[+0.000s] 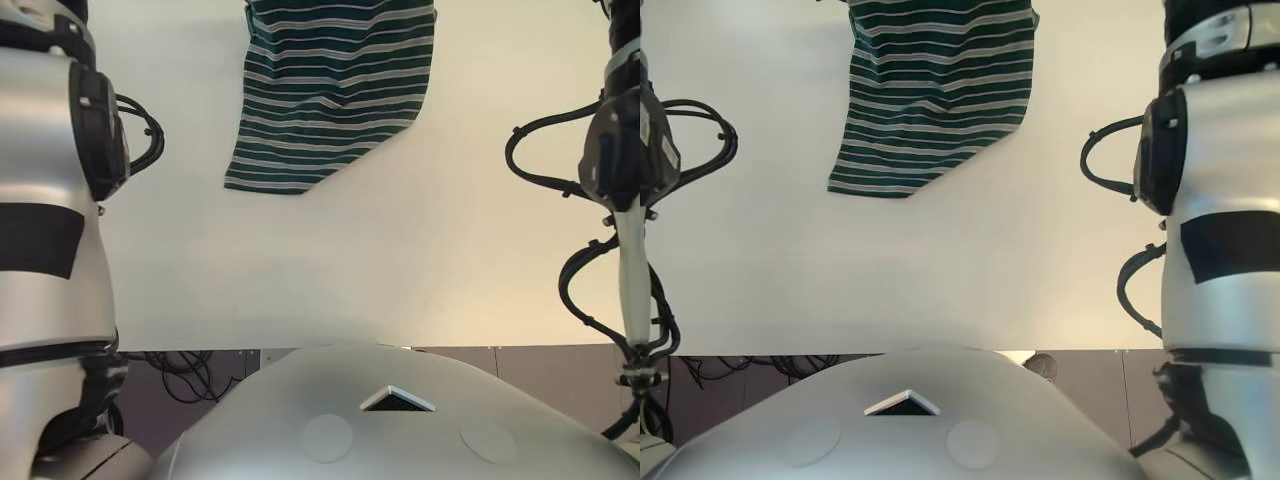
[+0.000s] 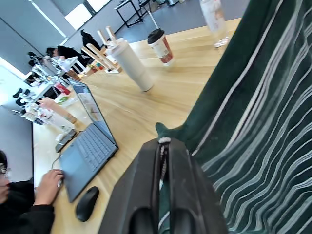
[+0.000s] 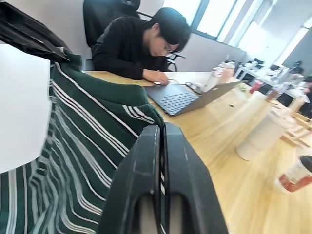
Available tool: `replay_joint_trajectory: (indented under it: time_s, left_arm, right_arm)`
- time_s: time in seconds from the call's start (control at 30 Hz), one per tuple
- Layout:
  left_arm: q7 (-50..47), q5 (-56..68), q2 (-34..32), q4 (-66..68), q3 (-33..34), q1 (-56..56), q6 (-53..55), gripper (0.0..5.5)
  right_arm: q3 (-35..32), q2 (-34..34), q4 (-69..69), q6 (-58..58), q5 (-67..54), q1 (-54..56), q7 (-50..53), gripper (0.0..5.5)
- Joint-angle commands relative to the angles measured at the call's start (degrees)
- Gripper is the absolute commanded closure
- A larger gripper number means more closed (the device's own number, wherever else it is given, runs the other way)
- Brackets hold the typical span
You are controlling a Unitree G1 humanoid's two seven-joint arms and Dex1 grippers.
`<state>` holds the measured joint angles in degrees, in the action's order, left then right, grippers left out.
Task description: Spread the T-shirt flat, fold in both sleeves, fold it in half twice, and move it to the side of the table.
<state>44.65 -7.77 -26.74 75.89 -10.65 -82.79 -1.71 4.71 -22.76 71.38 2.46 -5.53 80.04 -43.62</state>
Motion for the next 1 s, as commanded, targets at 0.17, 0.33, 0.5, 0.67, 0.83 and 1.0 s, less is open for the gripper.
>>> replay_joint_trajectory:
  time_s: [0.17,0.33,0.5,0.67,0.83,1.0]
  left_arm:
    - [-12.46,-6.97,1.36,2.04,-0.33,-9.08,-1.74,5.50]
    - [-17.77,-11.22,2.12,2.69,-0.87,-12.70,-2.21,5.50]
    - [-19.03,-12.44,3.04,2.53,0.32,-15.64,-3.89,5.50]
    - [-11.80,-11.71,2.55,0.47,0.26,-12.52,-9.25,5.50]
    - [11.74,-2.85,-1.05,-23.70,0.33,9.72,-5.44,5.50]
    - [25.87,14.90,-11.76,-75.40,2.37,40.27,27.96,5.50]
  right_arm:
    - [-3.11,0.74,4.52,3.67,4.69,9.55,8.97,5.50]
    - [-3.74,0.56,5.39,4.91,7.70,12.85,13.51,5.50]
    - [-5.55,0.51,5.23,7.11,8.61,16.13,14.98,5.50]
    - [-6.24,-0.58,2.35,10.17,7.72,11.46,5.79,5.50]
    - [-5.50,-7.57,-32.40,-3.99,1.51,-16.98,-11.26,5.50]
    - [-10.35,-15.97,-79.94,-34.04,-14.35,-48.02,-15.26,5.50]
